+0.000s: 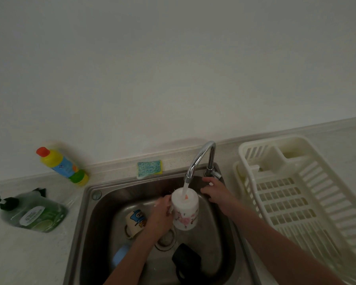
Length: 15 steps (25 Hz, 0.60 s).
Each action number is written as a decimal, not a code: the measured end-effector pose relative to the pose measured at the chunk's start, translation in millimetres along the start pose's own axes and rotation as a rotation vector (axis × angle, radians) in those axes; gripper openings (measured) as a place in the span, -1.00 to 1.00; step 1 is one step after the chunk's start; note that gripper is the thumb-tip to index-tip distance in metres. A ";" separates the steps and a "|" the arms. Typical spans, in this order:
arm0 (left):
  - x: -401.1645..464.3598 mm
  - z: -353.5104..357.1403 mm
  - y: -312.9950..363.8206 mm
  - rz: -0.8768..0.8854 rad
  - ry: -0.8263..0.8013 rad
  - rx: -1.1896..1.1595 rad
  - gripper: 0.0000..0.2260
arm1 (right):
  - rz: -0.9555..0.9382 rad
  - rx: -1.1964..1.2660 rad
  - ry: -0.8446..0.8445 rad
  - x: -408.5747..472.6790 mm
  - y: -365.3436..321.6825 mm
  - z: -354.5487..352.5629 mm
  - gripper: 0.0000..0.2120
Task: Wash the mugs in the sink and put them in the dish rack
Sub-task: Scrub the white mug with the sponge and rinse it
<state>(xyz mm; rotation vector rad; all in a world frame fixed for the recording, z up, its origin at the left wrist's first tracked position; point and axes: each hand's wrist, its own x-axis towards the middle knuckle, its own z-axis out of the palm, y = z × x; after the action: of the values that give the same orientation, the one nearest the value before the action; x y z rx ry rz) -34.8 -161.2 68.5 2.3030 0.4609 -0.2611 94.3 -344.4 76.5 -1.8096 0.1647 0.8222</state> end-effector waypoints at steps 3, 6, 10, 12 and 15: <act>1.7 0.8 0.4 -0.006 0.005 -0.006 -0.54 | 0.017 0.015 0.015 0.7 -4.1 1.1 -0.54; 2.3 2.3 2.3 -0.009 0.004 -0.020 -0.55 | 0.044 0.038 0.021 5.1 -2.2 1.1 -0.55; 0.6 3.8 4.0 -0.009 0.024 -0.048 -0.53 | 0.012 0.176 0.026 7.3 5.0 -0.9 -0.51; 1.1 4.7 3.4 -0.012 0.029 -0.044 -0.53 | -0.037 0.285 0.056 4.0 -0.7 -5.4 -0.54; 0.5 6.0 3.6 -0.030 0.016 -0.032 -0.56 | -0.128 0.444 0.102 4.6 -13.4 -19.8 -0.61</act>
<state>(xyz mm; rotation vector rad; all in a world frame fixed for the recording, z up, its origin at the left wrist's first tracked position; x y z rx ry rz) -33.1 -167.7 66.5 2.2697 0.5045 -0.2477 113.2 -355.2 87.6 -1.4262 0.2717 0.5507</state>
